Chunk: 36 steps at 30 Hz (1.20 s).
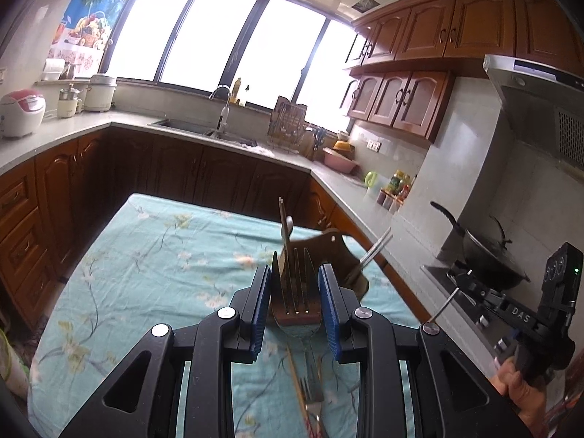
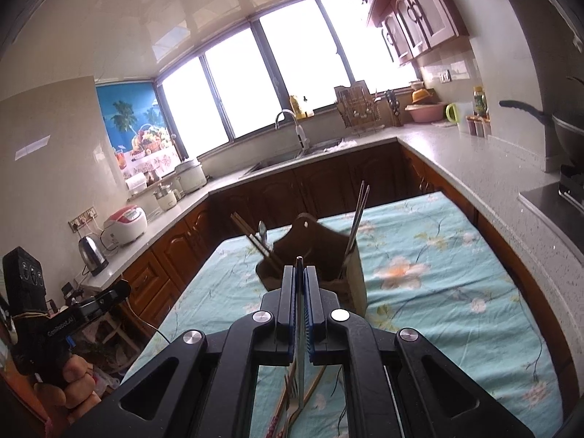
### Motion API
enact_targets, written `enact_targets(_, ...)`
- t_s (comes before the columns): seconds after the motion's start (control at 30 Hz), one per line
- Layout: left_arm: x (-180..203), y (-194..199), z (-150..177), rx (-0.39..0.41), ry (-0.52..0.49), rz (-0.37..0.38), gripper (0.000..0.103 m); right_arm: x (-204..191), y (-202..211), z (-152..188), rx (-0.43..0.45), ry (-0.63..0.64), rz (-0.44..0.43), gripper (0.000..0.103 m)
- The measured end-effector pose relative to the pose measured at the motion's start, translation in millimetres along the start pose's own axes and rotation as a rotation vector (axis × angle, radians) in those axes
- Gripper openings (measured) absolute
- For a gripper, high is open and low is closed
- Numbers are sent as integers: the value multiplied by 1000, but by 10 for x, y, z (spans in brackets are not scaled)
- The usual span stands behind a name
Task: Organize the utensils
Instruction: 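Lift the fork with the left tool while the right tool carries the rod to the caddy, then lower the fork into the caddy with the left tool while the right tool lowers the rod in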
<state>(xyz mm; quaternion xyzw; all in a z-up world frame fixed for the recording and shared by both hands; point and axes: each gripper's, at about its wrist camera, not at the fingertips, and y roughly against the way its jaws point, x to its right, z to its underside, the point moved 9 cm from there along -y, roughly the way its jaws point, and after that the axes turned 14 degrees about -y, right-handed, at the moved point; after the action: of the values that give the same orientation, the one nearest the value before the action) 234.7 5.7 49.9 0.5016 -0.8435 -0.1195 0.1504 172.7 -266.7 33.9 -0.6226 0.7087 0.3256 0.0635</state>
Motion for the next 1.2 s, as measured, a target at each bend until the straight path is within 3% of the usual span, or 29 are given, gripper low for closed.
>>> enact_targets(0.67,-208,-963,-658,151,14,-64,25,-138,-235,-1096,187,13,-17,4)
enact_targets(0.93,-122,-1628,-462,137,3,-106,25,-18,-513,-1265,212,1,1,4)
enact_targets(1.2,-5,-2157,-252,82,-26,-120,25,172,-857,-1048,173,-8,6,4)
